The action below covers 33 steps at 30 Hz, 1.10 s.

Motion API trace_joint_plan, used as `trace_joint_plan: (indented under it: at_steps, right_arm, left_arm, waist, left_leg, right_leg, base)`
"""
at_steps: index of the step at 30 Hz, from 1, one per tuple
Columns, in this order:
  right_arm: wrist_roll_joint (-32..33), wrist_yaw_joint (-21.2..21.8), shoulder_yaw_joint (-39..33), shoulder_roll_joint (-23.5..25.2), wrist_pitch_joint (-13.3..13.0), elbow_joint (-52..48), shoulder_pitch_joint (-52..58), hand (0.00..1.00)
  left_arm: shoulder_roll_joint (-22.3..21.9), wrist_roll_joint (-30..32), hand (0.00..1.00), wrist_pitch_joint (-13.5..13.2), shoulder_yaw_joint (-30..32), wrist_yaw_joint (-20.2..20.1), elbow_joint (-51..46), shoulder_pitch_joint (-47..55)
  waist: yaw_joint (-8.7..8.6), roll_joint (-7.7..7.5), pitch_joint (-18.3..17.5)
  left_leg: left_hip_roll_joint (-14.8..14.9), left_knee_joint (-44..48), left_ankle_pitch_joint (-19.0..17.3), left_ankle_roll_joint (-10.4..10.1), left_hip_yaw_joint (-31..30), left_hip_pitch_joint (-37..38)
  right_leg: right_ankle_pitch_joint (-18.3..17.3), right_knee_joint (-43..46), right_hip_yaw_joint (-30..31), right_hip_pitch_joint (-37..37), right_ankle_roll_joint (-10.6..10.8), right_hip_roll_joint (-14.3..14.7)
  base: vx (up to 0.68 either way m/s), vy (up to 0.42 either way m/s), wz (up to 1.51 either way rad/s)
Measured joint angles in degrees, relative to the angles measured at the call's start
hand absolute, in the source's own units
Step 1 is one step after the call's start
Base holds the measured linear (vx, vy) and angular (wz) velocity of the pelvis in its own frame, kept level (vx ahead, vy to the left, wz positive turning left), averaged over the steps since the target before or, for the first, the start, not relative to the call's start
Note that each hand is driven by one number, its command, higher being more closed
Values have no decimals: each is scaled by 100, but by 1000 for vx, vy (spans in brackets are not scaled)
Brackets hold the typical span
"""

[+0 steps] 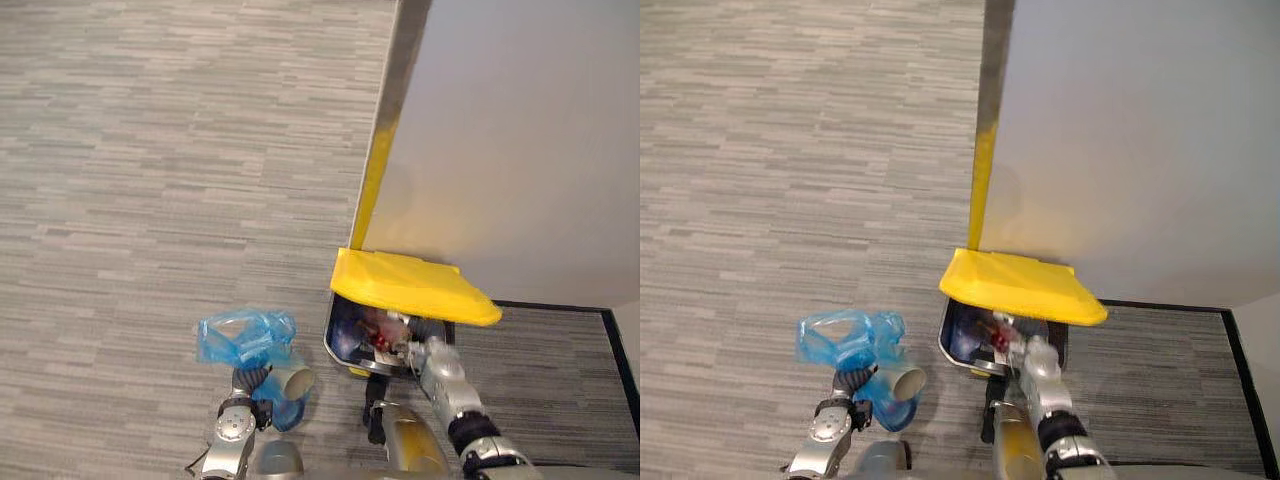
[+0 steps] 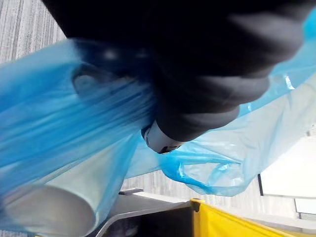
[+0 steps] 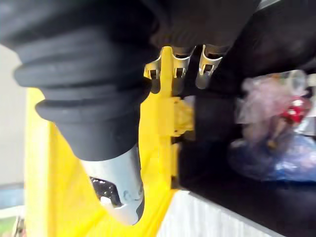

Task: Gather rubbish on tea table into small bin, then transfer packed bag to large trash can.

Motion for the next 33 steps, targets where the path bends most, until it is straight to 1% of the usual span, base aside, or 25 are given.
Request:
trace_joint_plan:
  at_steps: [2,5,7,11,14,16,17,21,22,23,24,26,28,30,31,32,33]
  right_arm:
    - [1,-13,1,-190,9,0,-230,0]
    - [3,-11,2,-442,32,-7,-456,0]
    - [4,-6,4,-578,45,-7,-548,0]
    - [7,19,24,-826,63,-7,-762,0]
    - [5,40,81,-1020,126,-7,-904,0]
    - [0,81,145,-1147,169,-5,-983,0]
    - [-1,113,160,-1155,177,-2,-1006,0]
    - [-186,242,302,-1163,252,284,-1316,0]
    - [-227,270,378,-1169,271,457,-1430,0]
    - [-229,274,424,-1169,274,589,-1575,0]
    - [-230,274,432,-1169,274,638,-1646,0]
    - [-238,282,499,-1169,286,839,-1901,0]
    - [-279,286,499,-1175,302,1039,-2159,0]
    - [-352,288,504,-1182,338,1112,-2345,0]
    - [-361,289,521,-1181,376,1277,-2541,0]
    - [-397,288,609,-1181,418,1418,-2724,0]
    - [-414,289,631,-1181,429,1460,-2801,0]
  left_arm:
    - [48,-29,100,-4,-131,1,-59,-5]
    - [115,-58,100,-6,-322,-6,-239,-7]
    - [137,-62,100,-10,-434,-23,-390,9]
    - [192,-83,100,-80,-655,-134,-659,1]
    - [223,-190,100,-108,-825,-239,-845,-13]
    - [263,-199,100,-112,-968,-350,-927,-29]
    - [287,-220,100,-113,-1018,-368,-969,-34]
    - [404,-362,100,-122,-1310,-397,-1330,-27]
    - [423,-425,100,-127,-1392,-399,-1472,-55]
    - [424,-468,100,-185,-1501,-388,-1599,-107]
    - [427,-510,100,-213,-1563,-392,-1640,-154]
    - [424,-642,100,-218,-1770,-390,-1796,-316]
    - [411,-708,100,-226,-2066,-400,-1975,-589]
    - [392,-736,100,-254,-2319,-407,-2025,-911]
    - [349,-746,100,-256,-2437,-405,-2025,-1149]
    - [267,-746,100,-257,-2489,-377,-2024,-1352]
    - [235,-746,100,-257,-2529,-355,-2023,-1480]
  waist:
    - [-3,8,61]
    - [-7,1,188]
    - [-8,2,192]
    - [-14,1,196]
    - [-23,1,197]
    - [-29,-5,199]
    - [-23,-12,204]
    - [-33,-38,227]
    - [-41,-53,239]
    - [-29,-59,256]
    - [-30,-57,273]
    - [-33,-51,302]
    - [-45,-53,352]
    - [-71,-40,427]
    - [-134,-25,474]
    - [-177,-15,492]
    - [-187,-11,519]
  left_leg:
    - [10,129,-87,1,-92,-90]
    - [32,241,-123,5,-148,-167]
    - [46,243,-122,4,-179,-201]
    - [65,240,-120,2,-178,-248]
    - [59,252,-120,3,-170,-249]
    - [32,311,-120,3,-207,-301]
    - [30,325,-120,3,-212,-308]
    - [53,521,-129,9,-193,-392]
    - [66,584,-152,8,-172,-386]
    - [76,654,-203,14,-98,-389]
    - [73,692,-221,23,-57,-390]
    - [60,795,-272,49,108,-398]
    - [43,881,-321,112,277,-409]
    - [11,911,-332,132,362,-411]
    - [-16,930,-332,134,365,-433]
    - [-21,951,-331,132,371,-466]
    - [-19,967,-325,122,379,-467]
  right_leg:
    - [-3,17,-45,0,5,-1]
    - [-34,37,-62,-11,51,10]
    - [-81,45,-59,-35,122,31]
    - [-68,137,-46,-118,102,42]
    - [-66,140,133,-117,98,46]
    - [-71,108,592,-102,90,62]
    - [-63,89,601,-95,79,66]
    - [76,-62,617,-20,-100,110]
    - [131,-134,634,27,-97,130]
    - [195,-178,707,32,-49,157]
    - [233,-197,745,32,-56,163]
    - [359,-329,910,32,8,186]
    - [516,-478,1068,31,50,205]
    - [588,-569,1172,31,100,201]
    - [631,-606,1192,27,105,185]
    - [692,-647,1195,14,65,182]
    - [700,-654,1205,14,65,190]
  base:
    - [-35,1,12]
    - [-20,-14,8]
    - [10,-30,6]
    - [29,-8,0]
    - [32,25,3]
    - [-12,42,13]
    - [-26,10,8]
    - [-41,-15,-3]
    - [-82,-17,-17]
    - [-82,-5,-22]
    - [-103,14,-38]
    - [-102,27,-40]
    - [-113,37,-39]
    - [-78,20,-22]
    - [-54,11,-9]
    - [-43,8,-7]
    - [-30,1,-7]
